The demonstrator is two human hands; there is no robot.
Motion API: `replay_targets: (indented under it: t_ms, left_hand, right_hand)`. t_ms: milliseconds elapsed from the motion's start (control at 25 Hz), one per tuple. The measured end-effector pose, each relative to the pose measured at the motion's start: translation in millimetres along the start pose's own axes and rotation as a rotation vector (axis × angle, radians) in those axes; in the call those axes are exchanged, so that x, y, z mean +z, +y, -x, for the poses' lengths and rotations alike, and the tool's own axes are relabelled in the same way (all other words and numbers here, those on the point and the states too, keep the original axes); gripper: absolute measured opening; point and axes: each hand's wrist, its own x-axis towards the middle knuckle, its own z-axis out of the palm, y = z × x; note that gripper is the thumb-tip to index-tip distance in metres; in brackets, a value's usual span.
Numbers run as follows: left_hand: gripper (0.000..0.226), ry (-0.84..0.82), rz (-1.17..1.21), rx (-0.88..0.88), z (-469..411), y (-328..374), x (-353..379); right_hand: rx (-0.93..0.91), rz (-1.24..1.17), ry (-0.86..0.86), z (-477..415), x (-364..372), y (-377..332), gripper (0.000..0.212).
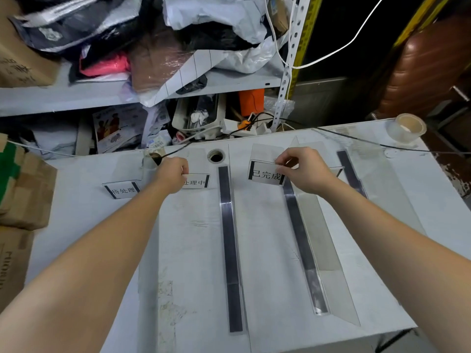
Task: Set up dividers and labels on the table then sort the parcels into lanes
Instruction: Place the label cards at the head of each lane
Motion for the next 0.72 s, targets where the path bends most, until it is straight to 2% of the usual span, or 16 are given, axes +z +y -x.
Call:
replay_targets:
  t_ms: [120, 400, 520, 720]
  left_hand:
    - [0.033, -0.046, -0.09, -0.021, -9, -6, 7]
    - [0.012, -0.094, -0.182, -0.022, -9, 0, 4]
    - [0.027, -0.103, -0.182, 0.003, -9, 5, -2]
    - [0.027, -0.095, -0.216, 0.013, -5, 16, -5]
  right_hand:
    - [0.021, 0.008, -0.013, -7, 8, 1, 0.014]
    - [0.007, 0.031, 0.005, -27, 26, 4, 0.011]
    - [0.015, 0.058, -0.013, -34, 33, 4, 0.017]
    - [0.061, 0.084, -0.03, -45, 46, 9, 0.014]
